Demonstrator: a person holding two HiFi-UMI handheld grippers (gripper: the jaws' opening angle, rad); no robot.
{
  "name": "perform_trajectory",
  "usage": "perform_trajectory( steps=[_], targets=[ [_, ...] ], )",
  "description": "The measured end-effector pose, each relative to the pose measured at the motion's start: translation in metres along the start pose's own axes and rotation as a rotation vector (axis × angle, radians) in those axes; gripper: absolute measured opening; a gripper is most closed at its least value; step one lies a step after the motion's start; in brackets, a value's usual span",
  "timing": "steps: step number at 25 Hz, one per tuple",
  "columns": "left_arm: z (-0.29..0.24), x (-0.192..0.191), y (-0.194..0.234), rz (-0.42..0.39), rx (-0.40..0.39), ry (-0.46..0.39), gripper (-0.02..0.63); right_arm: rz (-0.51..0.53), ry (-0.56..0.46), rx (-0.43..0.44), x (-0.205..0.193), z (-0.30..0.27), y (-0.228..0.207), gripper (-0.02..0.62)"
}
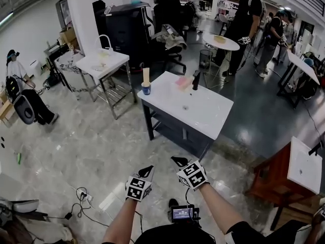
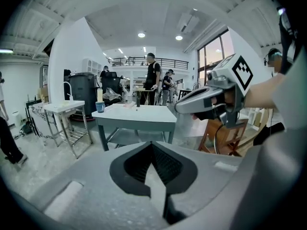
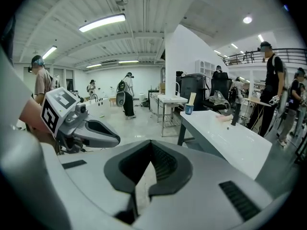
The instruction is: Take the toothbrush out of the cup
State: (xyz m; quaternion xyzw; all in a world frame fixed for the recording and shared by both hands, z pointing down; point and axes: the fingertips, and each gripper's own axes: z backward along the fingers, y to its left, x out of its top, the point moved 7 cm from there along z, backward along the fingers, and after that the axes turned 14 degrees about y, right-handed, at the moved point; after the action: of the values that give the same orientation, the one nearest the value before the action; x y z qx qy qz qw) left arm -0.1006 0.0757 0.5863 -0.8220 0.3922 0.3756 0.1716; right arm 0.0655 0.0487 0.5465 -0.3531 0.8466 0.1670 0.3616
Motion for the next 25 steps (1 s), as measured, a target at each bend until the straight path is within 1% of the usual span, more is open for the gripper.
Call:
perform_trajectory(
  steps=[5,11,20,25],
  targets=[
    [-0.042,0.058,0.046,0.003,0.030,-0.021,0.009,0.009,-0.010,0.010,0.040,-0.035,-0.065,0.009],
    [-0.088,0.102,0.082,0.011,0.050,-0.027,0.009,0.030,-0.013,0.024,0.070,-0.069,-0.124,0.009],
    [-0.132,0.128,0.117,0.023,0.049,-0.012,0.009,0.023,0.007,0.043,0.089,-0.106,-0.169,0.009],
    [-0.156,0.141,0.154,0.012,0.040,-0.018,0.009,0.018,0.007,0.029,0.112,-0.137,-0.190,0.009]
  ],
)
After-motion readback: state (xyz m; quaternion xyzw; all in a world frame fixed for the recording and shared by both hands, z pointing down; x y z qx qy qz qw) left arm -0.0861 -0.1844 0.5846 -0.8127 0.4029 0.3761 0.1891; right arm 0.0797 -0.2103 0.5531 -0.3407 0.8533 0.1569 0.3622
